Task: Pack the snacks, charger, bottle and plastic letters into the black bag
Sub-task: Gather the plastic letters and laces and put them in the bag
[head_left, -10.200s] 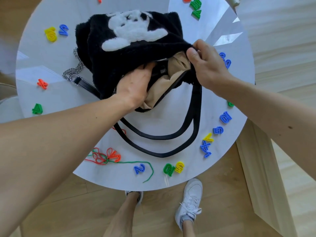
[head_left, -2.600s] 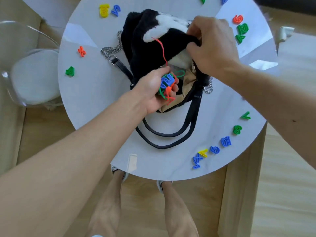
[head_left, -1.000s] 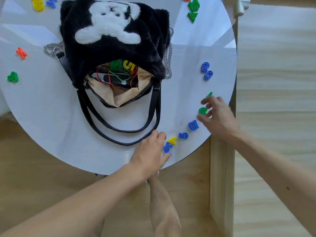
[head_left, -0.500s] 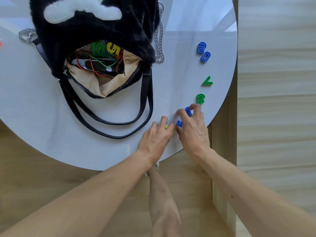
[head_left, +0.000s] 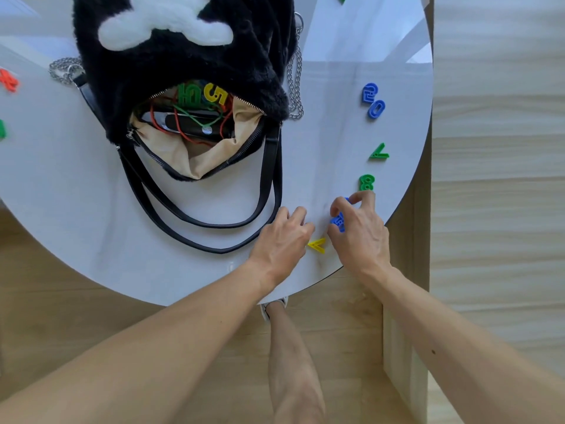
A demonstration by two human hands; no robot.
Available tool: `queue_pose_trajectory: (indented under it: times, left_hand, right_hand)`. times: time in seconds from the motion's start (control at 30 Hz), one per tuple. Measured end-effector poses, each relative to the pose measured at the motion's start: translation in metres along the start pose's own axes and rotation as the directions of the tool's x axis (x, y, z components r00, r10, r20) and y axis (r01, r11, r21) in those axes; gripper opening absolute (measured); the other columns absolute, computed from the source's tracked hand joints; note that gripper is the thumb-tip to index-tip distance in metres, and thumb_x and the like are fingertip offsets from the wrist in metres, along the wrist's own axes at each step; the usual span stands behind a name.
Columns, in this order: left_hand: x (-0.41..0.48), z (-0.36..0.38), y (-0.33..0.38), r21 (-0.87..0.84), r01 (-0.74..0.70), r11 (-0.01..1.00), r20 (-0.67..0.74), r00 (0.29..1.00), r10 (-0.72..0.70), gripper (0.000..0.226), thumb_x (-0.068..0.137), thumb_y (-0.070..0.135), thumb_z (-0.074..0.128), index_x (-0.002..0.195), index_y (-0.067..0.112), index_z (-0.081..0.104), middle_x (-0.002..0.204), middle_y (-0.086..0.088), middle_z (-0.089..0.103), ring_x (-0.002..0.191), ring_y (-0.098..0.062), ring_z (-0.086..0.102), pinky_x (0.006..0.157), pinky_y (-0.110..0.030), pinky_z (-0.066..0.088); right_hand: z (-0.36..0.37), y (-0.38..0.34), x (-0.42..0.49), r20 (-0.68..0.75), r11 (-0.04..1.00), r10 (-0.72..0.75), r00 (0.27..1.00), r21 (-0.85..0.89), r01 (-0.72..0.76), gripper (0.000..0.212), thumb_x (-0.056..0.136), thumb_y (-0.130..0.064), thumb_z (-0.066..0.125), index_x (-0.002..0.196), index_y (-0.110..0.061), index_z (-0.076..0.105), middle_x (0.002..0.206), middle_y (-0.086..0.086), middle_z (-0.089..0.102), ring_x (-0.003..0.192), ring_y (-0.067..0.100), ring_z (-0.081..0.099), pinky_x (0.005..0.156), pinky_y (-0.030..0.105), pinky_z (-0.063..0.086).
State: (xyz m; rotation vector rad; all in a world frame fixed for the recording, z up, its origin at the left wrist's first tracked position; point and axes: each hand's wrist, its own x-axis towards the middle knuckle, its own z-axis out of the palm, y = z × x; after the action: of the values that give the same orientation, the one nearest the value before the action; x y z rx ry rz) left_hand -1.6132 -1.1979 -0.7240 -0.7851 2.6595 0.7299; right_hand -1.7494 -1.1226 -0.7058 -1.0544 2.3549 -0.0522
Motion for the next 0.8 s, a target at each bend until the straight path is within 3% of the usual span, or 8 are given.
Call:
queue_pose_trajectory:
  times: [0.1, 0.2, 0.3, 0.37, 0.47, 0.6, 0.67, 0.8]
  left_hand:
    - [0.004, -0.018, -0.004, -0.511, 0.11, 0.852, -0.106, 0.976, -0.189, 0.003, 0.08, 0.01, 0.063, 0.082, 0.011, 0.065, 0.089, -0.002, 0.06, 0.078, -0.019, 0.058, 0.063, -0.03, 0.049]
    - [0.014, -0.035, 0.002, -0.92, 0.311, 0.238, 0.161, 0.854, -0.495, 0.006, 0.078, 0.005, 0.066, 0.074, 0.011, 0.066, 0.068, 0.0, 0.065, 0.056, -0.012, 0.062, 0.057, -0.024, 0.054]
    - [0.018, -0.043, 0.0, -0.888, 0.297, -0.351, 0.434, 0.793, -0.428, 0.015, 0.089, -0.001, 0.06, 0.078, 0.01, 0.061, 0.082, -0.007, 0.061, 0.066, -0.02, 0.059, 0.057, -0.024, 0.056]
    - [0.017, -0.047, -0.001, -0.775, 0.28, -0.566, 0.519, 0.793, -0.319, 0.015, 0.093, 0.001, 0.056, 0.083, 0.012, 0.058, 0.086, -0.009, 0.062, 0.066, -0.02, 0.059, 0.056, -0.022, 0.054]
    - [0.019, -0.053, 0.004, -0.636, 0.293, -0.714, 0.578, 0.794, -0.189, 0.009, 0.095, 0.008, 0.047, 0.094, 0.012, 0.055, 0.092, -0.013, 0.06, 0.066, -0.02, 0.054, 0.056, -0.023, 0.049]
    - [0.023, -0.063, 0.017, -0.591, 0.375, -0.714, 0.588, 0.806, -0.064, 0.034, 0.101, 0.032, 0.033, 0.106, 0.012, 0.06, 0.077, -0.006, 0.056, 0.061, -0.016, 0.051, 0.059, -0.024, 0.041]
    - [0.025, -0.064, 0.019, -0.567, 0.398, -0.721, 0.596, 0.802, -0.026, 0.051, 0.103, 0.044, 0.033, 0.085, 0.015, 0.072, 0.072, -0.002, 0.059, 0.061, -0.014, 0.062, 0.058, -0.022, 0.05]
    - [0.025, -0.067, 0.014, -0.585, 0.424, -0.691, 0.617, 0.786, -0.041, 0.032, 0.099, 0.03, 0.042, 0.074, 0.018, 0.058, 0.068, 0.001, 0.057, 0.059, -0.013, 0.056, 0.059, -0.021, 0.041]
  right_hand:
    - [-0.005, -0.003, 0.002, -0.054, 0.984, 0.01, 0.998, 0.179, 0.0, 0.014, 0.085, -0.018, 0.065, 0.095, -0.023, 0.057, 0.116, 0.003, 0.043, 0.07, 0.027, 0.06, 0.061, 0.036, 0.051]
    - [-0.01, -0.006, 0.004, -0.076, 0.913, 0.087, 0.993, 0.406, -0.049, 0.012, 0.082, -0.017, 0.068, 0.087, -0.025, 0.061, 0.107, 0.003, 0.049, 0.079, 0.019, 0.061, 0.068, 0.033, 0.052]
    - [-0.017, -0.011, 0.005, 0.053, 0.752, 0.24, 0.969, 0.621, -0.22, 0.012, 0.082, -0.013, 0.068, 0.082, -0.023, 0.062, 0.108, 0.005, 0.057, 0.072, 0.017, 0.059, 0.068, 0.032, 0.049]
    - [-0.03, -0.017, 0.005, 0.137, 0.593, 0.239, 0.961, 0.763, -0.256, 0.014, 0.082, -0.008, 0.068, 0.08, -0.02, 0.062, 0.1, 0.001, 0.062, 0.067, 0.016, 0.059, 0.064, 0.037, 0.05]
    - [-0.051, -0.032, 0.003, 0.178, 0.472, 0.039, 0.983, 0.864, -0.175, 0.018, 0.079, -0.002, 0.067, 0.077, -0.019, 0.062, 0.095, 0.002, 0.062, 0.068, 0.013, 0.062, 0.055, 0.028, 0.052]
    - [-0.065, -0.048, -0.006, 0.057, 0.745, -0.153, 0.987, 0.663, 0.077, 0.015, 0.077, -0.008, 0.068, 0.077, -0.022, 0.063, 0.096, -0.001, 0.053, 0.079, 0.017, 0.061, 0.063, 0.034, 0.055]
    - [-0.068, -0.052, -0.007, 0.006, 0.852, -0.295, 0.955, 0.454, 0.261, 0.015, 0.08, -0.01, 0.069, 0.087, -0.022, 0.065, 0.093, -0.005, 0.05, 0.077, 0.019, 0.056, 0.064, 0.04, 0.051]
    - [-0.07, -0.052, -0.003, -0.041, 0.826, -0.447, 0.893, 0.363, 0.43, 0.026, 0.082, -0.019, 0.071, 0.105, -0.028, 0.062, 0.095, -0.012, 0.053, 0.078, 0.011, 0.054, 0.067, 0.032, 0.049]
